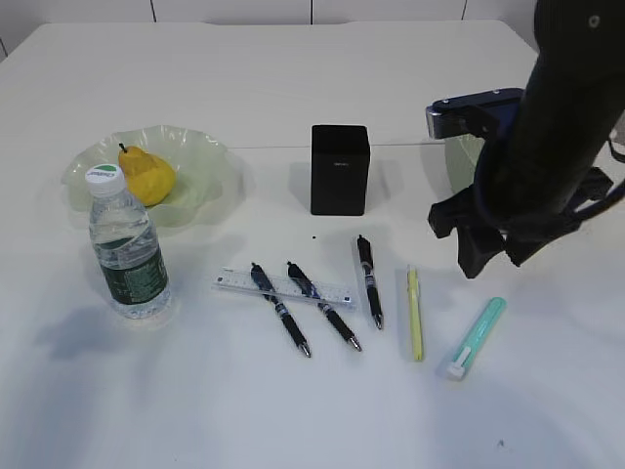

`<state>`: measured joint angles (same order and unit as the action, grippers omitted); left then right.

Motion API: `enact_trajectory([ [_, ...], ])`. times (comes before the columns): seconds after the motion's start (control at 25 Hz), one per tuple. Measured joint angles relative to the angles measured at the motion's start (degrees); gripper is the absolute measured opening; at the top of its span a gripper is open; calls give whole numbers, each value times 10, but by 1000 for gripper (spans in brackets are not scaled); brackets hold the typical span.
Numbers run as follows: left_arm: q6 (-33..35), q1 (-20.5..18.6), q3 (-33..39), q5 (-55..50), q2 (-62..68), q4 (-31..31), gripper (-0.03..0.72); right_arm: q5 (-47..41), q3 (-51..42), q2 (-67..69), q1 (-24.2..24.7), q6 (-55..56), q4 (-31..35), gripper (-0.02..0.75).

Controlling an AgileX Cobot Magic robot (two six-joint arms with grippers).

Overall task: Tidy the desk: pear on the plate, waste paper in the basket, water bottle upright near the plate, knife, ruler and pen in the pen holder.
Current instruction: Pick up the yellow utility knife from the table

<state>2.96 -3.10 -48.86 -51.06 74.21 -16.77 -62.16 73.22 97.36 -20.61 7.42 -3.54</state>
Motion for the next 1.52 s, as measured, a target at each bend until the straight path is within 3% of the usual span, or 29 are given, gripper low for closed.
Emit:
enact_trajectory([
  [0.6,0,0,0,-10,0,-5,477,-48,198,194,0,104,1,388],
  [1.52,0,0,0,-11,0,-7,464,-3,224,289,0,152,4,388],
])
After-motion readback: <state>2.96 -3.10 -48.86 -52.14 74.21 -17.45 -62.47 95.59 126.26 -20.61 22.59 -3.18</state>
